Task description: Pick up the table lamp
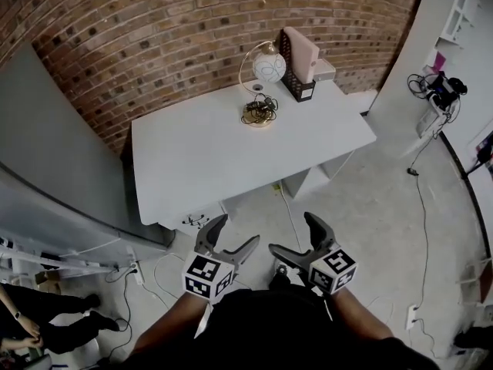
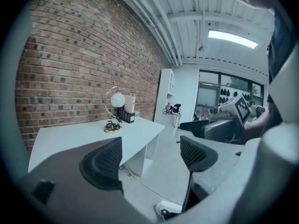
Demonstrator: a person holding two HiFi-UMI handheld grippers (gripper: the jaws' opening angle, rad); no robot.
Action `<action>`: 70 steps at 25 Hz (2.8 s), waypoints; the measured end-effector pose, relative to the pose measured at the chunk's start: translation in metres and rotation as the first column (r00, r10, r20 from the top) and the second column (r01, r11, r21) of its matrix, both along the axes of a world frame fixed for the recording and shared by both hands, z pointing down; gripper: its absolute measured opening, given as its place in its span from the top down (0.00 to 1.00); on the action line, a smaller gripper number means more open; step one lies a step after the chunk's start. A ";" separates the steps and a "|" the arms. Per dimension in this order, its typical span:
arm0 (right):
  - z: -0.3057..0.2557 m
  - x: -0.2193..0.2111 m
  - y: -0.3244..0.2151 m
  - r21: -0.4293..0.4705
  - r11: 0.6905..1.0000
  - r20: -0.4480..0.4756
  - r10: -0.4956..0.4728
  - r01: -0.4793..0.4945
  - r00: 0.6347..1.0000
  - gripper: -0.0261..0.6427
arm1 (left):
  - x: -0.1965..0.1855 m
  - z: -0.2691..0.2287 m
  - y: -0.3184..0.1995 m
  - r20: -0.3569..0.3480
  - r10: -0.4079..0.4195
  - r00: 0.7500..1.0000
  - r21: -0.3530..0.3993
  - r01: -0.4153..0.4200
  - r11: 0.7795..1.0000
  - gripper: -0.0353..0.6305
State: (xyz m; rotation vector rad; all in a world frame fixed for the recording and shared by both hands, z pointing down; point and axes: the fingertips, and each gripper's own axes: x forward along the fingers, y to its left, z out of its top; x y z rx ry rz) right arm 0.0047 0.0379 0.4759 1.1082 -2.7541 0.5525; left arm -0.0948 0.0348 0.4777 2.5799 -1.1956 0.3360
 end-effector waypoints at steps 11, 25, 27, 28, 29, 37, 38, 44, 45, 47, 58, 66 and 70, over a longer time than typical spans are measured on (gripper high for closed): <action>-0.009 0.058 -0.101 0.034 0.995 -0.004 -0.099 0.099 0.995 0.11 | 0.057 -0.008 -0.090 0.010 -0.096 0.995 0.011 0.096 0.995 0.36; 0.005 0.083 -0.153 0.010 0.987 0.022 -0.162 0.162 0.986 0.11 | 0.080 -0.003 -0.134 0.031 -0.164 0.986 0.002 0.164 0.986 0.36; 0.007 0.081 -0.158 0.012 0.987 0.022 -0.161 0.161 0.987 0.11 | 0.079 0.000 -0.140 0.035 -0.159 0.987 0.004 0.159 0.987 0.36; 0.008 0.080 -0.161 0.014 0.987 0.019 -0.160 0.160 0.987 0.11 | 0.078 0.001 -0.144 0.034 -0.158 0.987 0.005 0.157 0.988 0.36; 0.008 0.079 -0.166 0.012 0.987 0.015 -0.159 0.159 0.987 0.11 | 0.077 0.001 -0.149 0.031 -0.158 0.987 0.004 0.158 0.987 0.36; 0.006 0.066 -0.218 0.001 0.991 -0.020 -0.137 0.137 0.990 0.12 | 0.056 -0.005 -0.204 0.001 -0.163 0.987 0.011 0.163 0.987 0.36; 0.005 0.063 -0.226 0.004 0.991 -0.024 -0.133 0.133 0.991 0.12 | 0.051 -0.005 -0.212 -0.001 -0.165 0.986 0.011 0.165 0.986 0.36; -0.002 0.040 -0.282 0.018 0.993 -0.044 -0.114 0.115 0.993 0.13 | 0.022 -0.011 -0.268 -0.006 -0.163 0.987 0.026 0.163 0.986 0.36; -0.003 0.036 -0.291 0.019 0.993 -0.050 -0.111 0.112 0.993 0.13 | 0.017 -0.013 -0.278 -0.006 -0.160 0.987 0.035 0.160 0.987 0.36; -0.003 0.027 -0.309 0.024 0.994 -0.059 -0.106 0.108 0.993 0.13 | 0.007 -0.016 -0.299 -0.003 -0.154 0.988 0.049 0.154 0.987 0.36; -0.003 -0.003 -0.384 0.040 0.999 -0.101 -0.023 0.027 0.995 0.16 | -0.042 -0.016 -0.380 -0.002 -0.096 0.995 0.074 0.096 0.993 0.36; 0.010 -0.002 -0.410 0.032 0.999 -0.127 -0.009 0.014 0.992 0.17 | -0.047 -0.004 -0.398 0.014 -0.081 0.997 0.037 0.080 0.996 0.36; 0.016 0.006 -0.427 0.026 0.999 -0.111 -0.036 0.040 0.993 0.20 | -0.044 -0.001 -0.400 0.023 -0.114 0.993 0.035 0.113 0.993 0.36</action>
